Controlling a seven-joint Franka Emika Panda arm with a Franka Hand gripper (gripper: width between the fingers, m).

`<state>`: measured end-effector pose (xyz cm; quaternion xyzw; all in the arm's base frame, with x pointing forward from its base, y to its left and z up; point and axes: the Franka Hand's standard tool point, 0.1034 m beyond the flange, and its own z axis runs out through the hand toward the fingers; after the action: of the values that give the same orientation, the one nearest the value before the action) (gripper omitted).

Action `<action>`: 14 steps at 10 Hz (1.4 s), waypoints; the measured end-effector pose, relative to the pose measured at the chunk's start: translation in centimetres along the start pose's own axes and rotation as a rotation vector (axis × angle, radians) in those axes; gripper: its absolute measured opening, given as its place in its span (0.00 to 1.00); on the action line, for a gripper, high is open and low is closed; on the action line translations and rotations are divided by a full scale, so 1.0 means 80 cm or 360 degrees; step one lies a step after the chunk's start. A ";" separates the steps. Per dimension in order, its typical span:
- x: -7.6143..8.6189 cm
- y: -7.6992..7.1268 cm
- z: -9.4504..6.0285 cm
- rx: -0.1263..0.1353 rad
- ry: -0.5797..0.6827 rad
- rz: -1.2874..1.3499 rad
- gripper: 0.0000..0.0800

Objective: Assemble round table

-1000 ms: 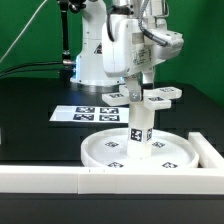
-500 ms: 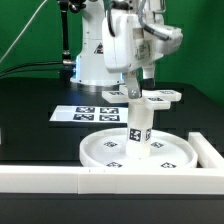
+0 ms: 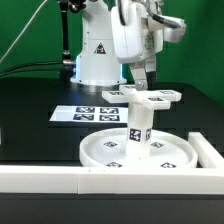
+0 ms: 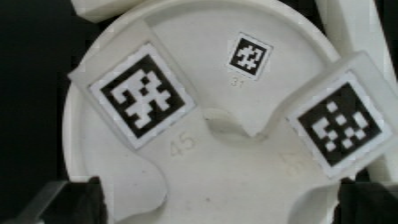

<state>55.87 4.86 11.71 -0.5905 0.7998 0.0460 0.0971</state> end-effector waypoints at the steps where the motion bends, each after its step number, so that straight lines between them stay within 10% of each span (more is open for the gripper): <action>1: -0.002 0.001 0.001 -0.0010 0.0002 -0.0168 0.81; 4: -0.014 0.003 -0.004 -0.0103 -0.0006 -0.0758 0.81; 9: -0.014 0.002 -0.004 -0.0103 -0.0015 -0.1271 0.81; 13: -0.014 0.005 -0.012 -0.0332 -0.0033 -0.2263 0.81; 14: -0.014 0.003 -0.013 -0.0328 -0.0043 -0.2395 0.81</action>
Offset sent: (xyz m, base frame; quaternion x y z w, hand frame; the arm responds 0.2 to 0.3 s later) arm 0.0063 0.0082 0.0076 -0.0582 -0.0092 -0.2624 0.9632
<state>55.84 5.82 12.92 -0.9823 0.1715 0.0490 0.0566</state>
